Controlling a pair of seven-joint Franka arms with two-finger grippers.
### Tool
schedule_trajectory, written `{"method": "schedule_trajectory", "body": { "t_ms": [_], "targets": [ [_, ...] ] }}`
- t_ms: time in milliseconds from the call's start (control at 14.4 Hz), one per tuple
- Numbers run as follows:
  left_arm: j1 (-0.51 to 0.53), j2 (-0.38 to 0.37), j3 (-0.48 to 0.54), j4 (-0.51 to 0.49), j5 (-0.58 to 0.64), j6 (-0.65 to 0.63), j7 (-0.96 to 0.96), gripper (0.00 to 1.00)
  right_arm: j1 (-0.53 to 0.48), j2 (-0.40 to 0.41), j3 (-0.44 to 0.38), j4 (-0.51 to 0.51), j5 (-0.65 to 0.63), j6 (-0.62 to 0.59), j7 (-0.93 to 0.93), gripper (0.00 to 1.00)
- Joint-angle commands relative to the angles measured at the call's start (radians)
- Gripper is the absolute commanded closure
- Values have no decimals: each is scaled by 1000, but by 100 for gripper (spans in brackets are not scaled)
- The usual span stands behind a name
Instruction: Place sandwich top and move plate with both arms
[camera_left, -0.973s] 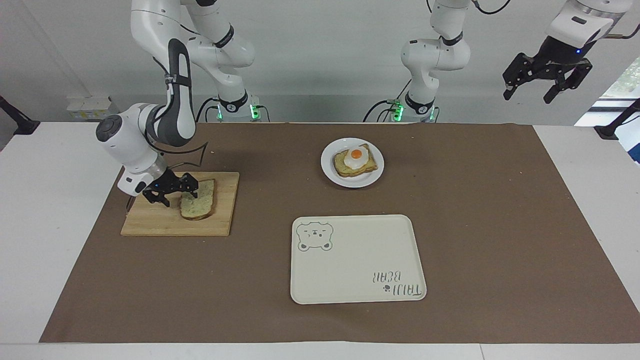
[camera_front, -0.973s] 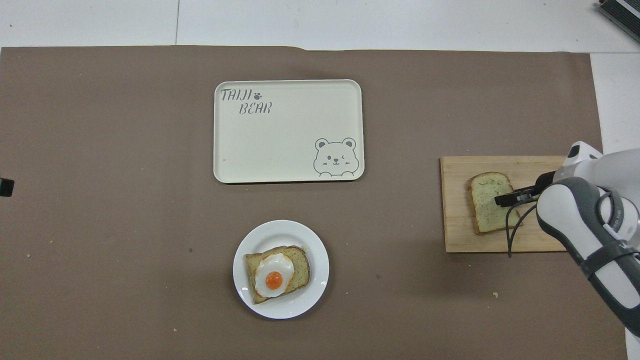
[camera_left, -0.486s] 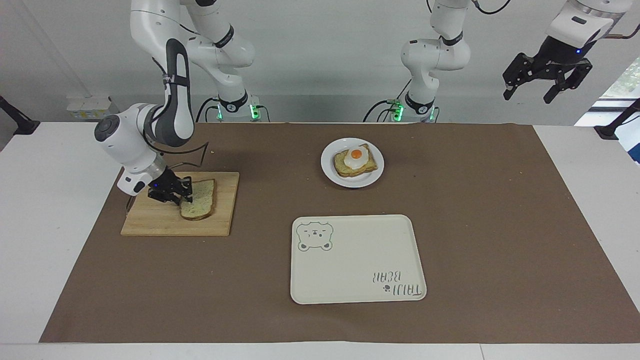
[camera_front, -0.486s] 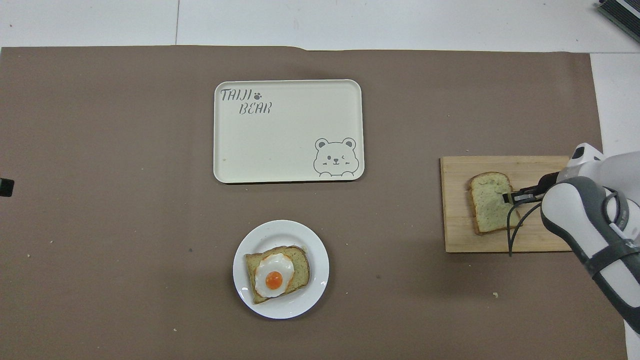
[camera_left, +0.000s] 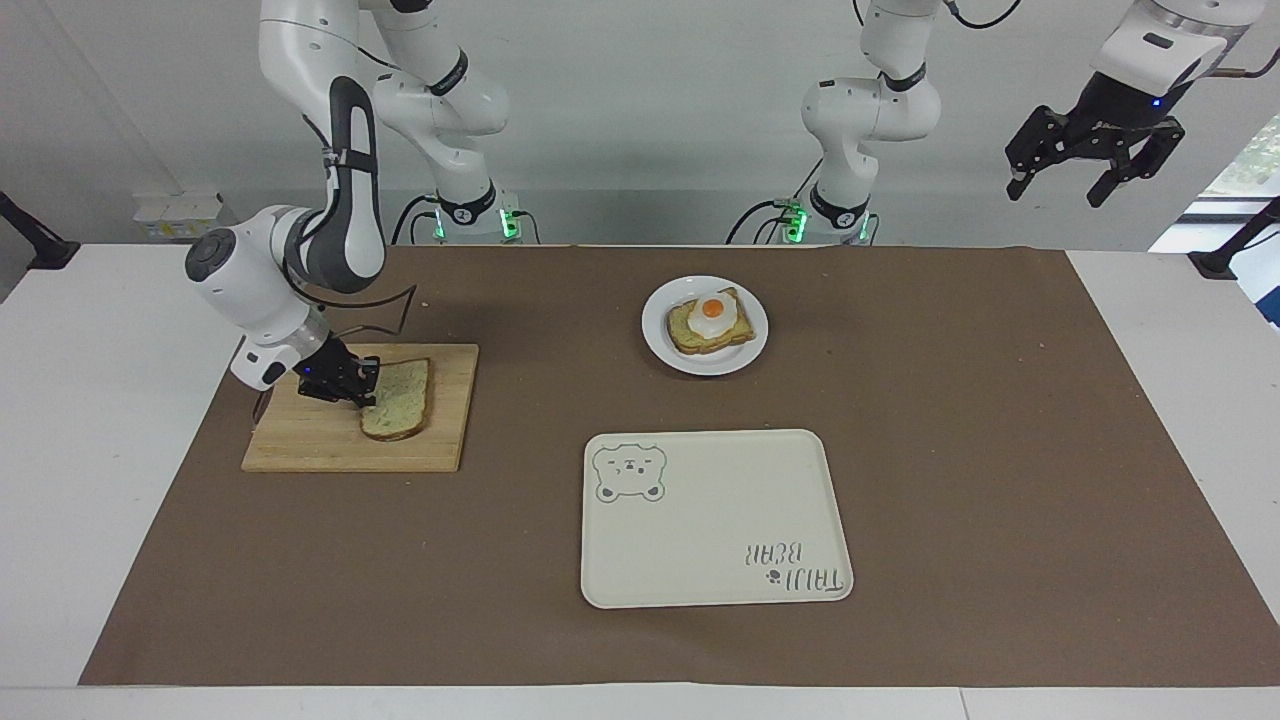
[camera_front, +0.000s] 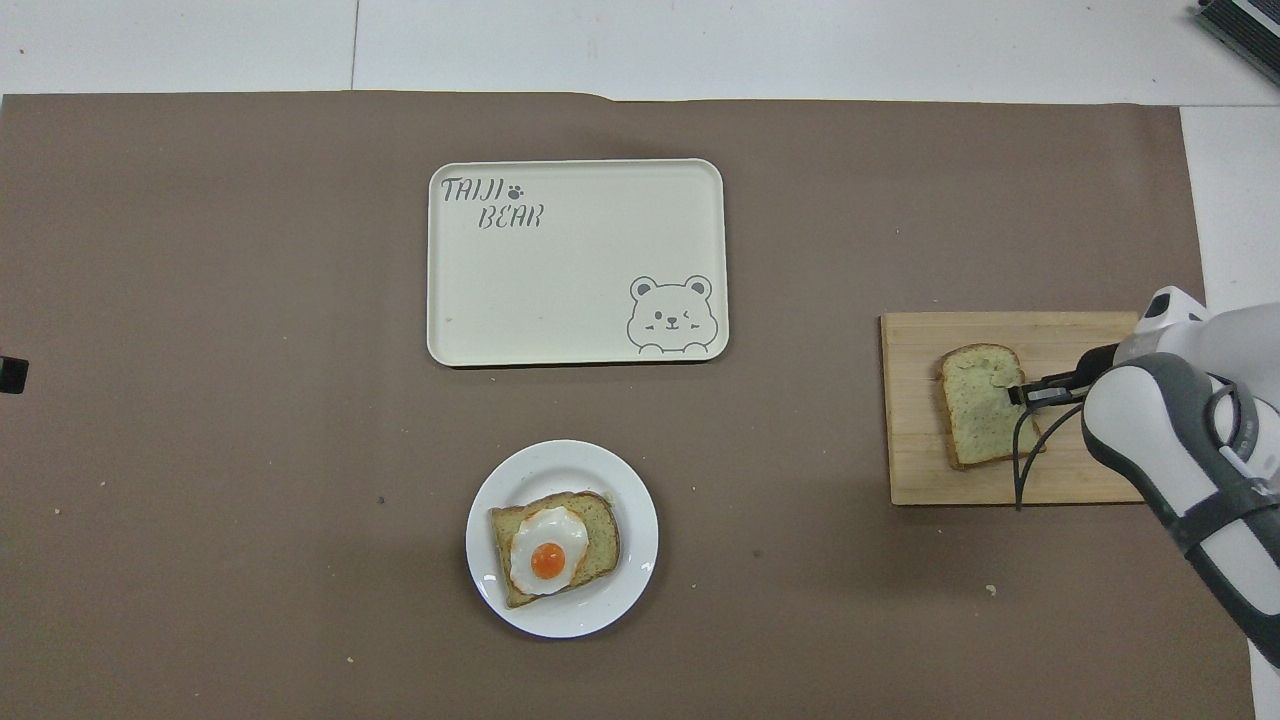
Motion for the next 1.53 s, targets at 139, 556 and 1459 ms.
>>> {"method": "schedule_trajectory", "body": {
  "t_ms": [139, 556, 1459],
  "targets": [
    [-8, -17, 9, -13, -8, -8, 8, 0, -15, 3, 9, 6, 23, -4, 7, 100],
    [-8, -17, 9, -13, -8, -8, 8, 0, -13, -27, 9, 100, 23, -151, 10, 100],
    [-8, -17, 9, -13, -8, -8, 8, 0, -64, -165, 1, 240, 26, -507, 37, 100]
  ]
}}
